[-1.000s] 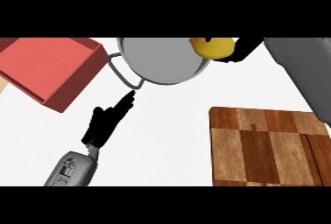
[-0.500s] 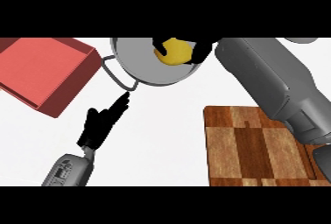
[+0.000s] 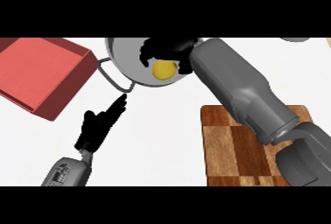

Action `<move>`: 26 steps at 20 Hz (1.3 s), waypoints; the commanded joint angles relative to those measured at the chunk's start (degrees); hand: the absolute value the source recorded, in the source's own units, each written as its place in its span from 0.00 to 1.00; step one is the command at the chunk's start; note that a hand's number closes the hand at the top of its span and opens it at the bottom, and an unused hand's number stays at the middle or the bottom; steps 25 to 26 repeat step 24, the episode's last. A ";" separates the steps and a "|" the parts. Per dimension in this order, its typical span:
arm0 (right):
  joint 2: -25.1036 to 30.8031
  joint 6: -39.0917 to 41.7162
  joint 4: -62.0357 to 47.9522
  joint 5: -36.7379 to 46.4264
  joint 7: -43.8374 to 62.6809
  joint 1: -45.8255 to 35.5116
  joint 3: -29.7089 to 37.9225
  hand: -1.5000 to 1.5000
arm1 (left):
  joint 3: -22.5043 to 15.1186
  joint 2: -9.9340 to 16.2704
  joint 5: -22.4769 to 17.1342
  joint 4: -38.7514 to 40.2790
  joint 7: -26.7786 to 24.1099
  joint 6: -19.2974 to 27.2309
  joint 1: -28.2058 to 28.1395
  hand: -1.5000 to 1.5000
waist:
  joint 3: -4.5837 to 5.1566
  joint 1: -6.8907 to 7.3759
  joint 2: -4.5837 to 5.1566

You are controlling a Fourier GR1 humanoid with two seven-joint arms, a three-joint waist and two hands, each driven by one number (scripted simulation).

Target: Pick the lemon from the cutting board and place it in the pot

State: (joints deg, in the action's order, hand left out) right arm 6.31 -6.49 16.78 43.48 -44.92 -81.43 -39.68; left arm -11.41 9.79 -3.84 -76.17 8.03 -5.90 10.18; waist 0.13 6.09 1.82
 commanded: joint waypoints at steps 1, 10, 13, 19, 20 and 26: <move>-5.12 -1.51 -6.36 1.65 0.41 -0.62 -0.33 0.00 | -0.53 -0.95 0.43 -1.22 1.40 0.71 0.68 0.50 | -0.07 -0.54 0.08; -6.27 20.58 -2.16 -21.49 -14.96 -0.51 19.02 0.00 | 1.64 0.80 -0.29 0.02 0.73 -0.01 0.76 0.50 | -0.14 -0.93 -0.18; -5.40 25.11 -4.49 -27.68 -12.90 -1.87 25.52 0.00 | 1.41 0.58 -0.57 -0.58 0.32 -0.45 0.33 0.50 | -0.13 -1.21 -0.06; 0.07 31.41 -7.77 -35.96 -9.77 -4.40 33.97 0.00 | 1.77 0.78 -0.49 -0.96 0.12 -0.23 -0.66 0.50 | -0.12 -0.40 0.39; 0.88 31.87 -8.21 -36.72 -9.23 -4.93 34.78 0.00 | 0.98 0.09 -0.24 -1.24 0.04 -0.39 0.14 0.50 | -0.11 0.03 0.77; 4.41 36.95 -8.91 -39.72 -7.92 -5.83 37.53 0.00 | 0.60 -0.37 0.32 -0.88 0.09 -0.26 1.69 0.50 | -0.13 0.54 1.48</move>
